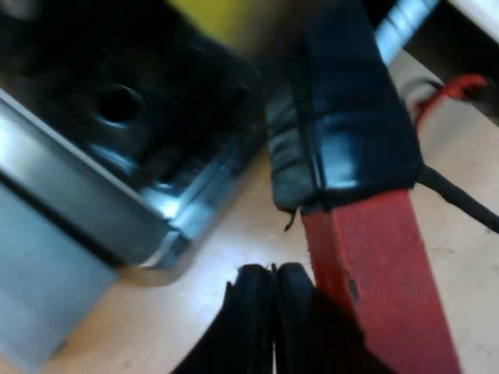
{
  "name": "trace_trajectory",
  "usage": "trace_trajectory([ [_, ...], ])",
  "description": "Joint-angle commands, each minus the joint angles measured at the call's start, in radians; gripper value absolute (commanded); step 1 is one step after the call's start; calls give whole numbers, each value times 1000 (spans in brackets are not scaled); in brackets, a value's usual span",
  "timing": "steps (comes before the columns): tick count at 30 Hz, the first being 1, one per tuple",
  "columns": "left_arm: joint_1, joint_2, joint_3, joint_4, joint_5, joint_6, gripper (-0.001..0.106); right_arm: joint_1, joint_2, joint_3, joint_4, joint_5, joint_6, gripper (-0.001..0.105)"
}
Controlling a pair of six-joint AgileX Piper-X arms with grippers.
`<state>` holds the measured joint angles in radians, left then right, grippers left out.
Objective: Put the handle in the coffee machine
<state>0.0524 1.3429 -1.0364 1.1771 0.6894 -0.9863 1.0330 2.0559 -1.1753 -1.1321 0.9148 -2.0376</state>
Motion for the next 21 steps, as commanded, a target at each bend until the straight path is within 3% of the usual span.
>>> trace_trajectory([
  [1,-28,-40,18,-13,20,-43,0,-4,-144,-21,-102,11,-10,21],
  [9,-72,-115,33,-37,51,-94,0,-4,-144,-21,-102,11,-10,21],
  [15,-137,-115,60,-90,73,-218,0,-4,-144,-21,-87,17,-98,21],
  [17,-163,-115,60,-99,73,-272,0,0,-148,-21,-88,19,-96,21],
  [21,-186,-115,60,-99,73,-296,0,2,-162,-18,-49,25,-94,21],
])
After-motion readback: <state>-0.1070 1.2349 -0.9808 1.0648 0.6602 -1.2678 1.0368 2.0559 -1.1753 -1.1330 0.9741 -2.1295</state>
